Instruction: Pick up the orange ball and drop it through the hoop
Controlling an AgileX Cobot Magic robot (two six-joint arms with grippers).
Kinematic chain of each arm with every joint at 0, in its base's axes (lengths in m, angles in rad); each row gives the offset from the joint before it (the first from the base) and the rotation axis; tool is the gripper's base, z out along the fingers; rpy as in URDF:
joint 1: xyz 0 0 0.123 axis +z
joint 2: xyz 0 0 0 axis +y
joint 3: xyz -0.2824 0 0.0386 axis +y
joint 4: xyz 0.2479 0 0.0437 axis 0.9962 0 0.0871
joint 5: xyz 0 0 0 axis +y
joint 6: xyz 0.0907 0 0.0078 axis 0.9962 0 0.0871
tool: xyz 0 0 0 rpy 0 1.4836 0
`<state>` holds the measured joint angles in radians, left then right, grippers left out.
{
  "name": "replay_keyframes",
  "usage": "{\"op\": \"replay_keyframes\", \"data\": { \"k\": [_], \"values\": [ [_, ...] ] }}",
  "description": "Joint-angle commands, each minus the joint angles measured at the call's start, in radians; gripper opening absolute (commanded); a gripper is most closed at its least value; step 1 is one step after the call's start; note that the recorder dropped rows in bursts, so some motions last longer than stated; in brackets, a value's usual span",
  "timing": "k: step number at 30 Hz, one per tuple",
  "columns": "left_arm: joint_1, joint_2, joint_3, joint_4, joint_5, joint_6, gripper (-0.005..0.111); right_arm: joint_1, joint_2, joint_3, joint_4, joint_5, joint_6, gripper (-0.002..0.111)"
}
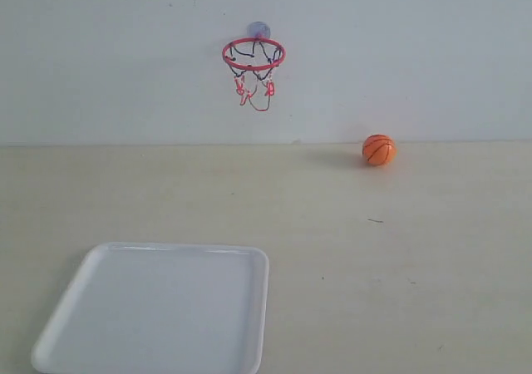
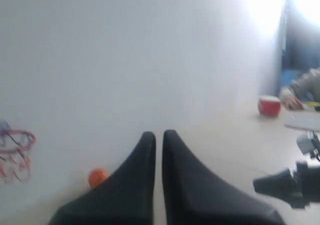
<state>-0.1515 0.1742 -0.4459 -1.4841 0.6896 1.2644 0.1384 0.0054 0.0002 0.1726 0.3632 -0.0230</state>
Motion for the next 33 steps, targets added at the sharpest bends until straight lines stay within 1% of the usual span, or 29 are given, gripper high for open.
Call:
{"op": "replay_keyframes", "data": {
  "k": [1, 4, 9, 12, 14, 15, 17, 19, 20, 22, 24, 26, 28, 30, 33],
  "values": [
    [0.007, -0.174, 0.010, -0.007, -0.208, -0.132, 0.004, 0.001, -0.005, 0.000, -0.001, -0.006, -0.002, 0.000],
    [0.007, -0.174, 0.010, -0.017, -0.297, -0.216, 0.004, 0.001, -0.005, 0.000, 0.001, -0.013, -0.002, 0.000],
    [0.007, -0.073, 0.079, 0.012, -0.467, -0.436, 0.004, 0.001, -0.005, 0.000, 0.001, -0.017, -0.002, 0.000],
    [0.007, -0.026, 0.123, 0.099, -0.510, -0.536, 0.004, 0.001, -0.005, 0.000, 0.001, -0.017, -0.002, 0.000],
    [0.009, -0.011, 0.138, 0.180, -0.505, -0.554, 0.004, 0.001, -0.005, 0.000, 0.001, -0.017, -0.002, 0.000],
    [0.012, -0.009, 0.143, 0.257, -0.493, -0.567, 0.004, 0.001, -0.005, 0.000, 0.001, -0.019, -0.002, 0.000],
    [0.019, -0.011, 0.143, 0.476, -0.434, -0.654, 0.004, 0.001, -0.005, 0.000, 0.001, -0.019, -0.002, 0.000],
    [0.030, -0.024, 0.143, 0.751, -0.356, -0.820, 0.004, 0.001, -0.005, 0.000, 0.001, -0.019, -0.002, 0.000],
    [0.034, -0.031, 0.143, 0.865, -0.324, -0.898, 0.004, 0.001, -0.005, 0.000, 0.001, -0.019, -0.002, 0.000],
    [0.044, -0.051, 0.145, 1.109, -0.259, -1.106, 0.004, 0.001, -0.005, 0.000, 0.001, -0.019, -0.002, 0.000],
    [0.055, -0.081, 0.163, 1.296, -0.266, -1.299, 0.004, 0.001, -0.005, 0.000, 0.001, -0.019, -0.002, 0.000],
    [0.067, -0.116, 0.193, 1.432, -0.289, -1.433, 0.004, 0.001, -0.005, 0.000, 0.001, -0.019, -0.002, 0.000],
    [0.075, -0.155, 0.242, 1.533, -0.322, -1.498, 0.004, 0.001, -0.005, 0.000, 0.001, -0.019, -0.002, 0.000],
    [0.077, -0.174, 0.296, 1.560, -0.355, -1.493, 0.004, 0.001, -0.005, 0.000, 0.001, -0.019, -0.002, 0.000],
    [0.077, -0.174, 0.361, 1.560, -0.388, -1.474, 0.004, 0.001, -0.005, 0.000, 0.001, -0.019, -0.002, 0.000]
  ]
}}
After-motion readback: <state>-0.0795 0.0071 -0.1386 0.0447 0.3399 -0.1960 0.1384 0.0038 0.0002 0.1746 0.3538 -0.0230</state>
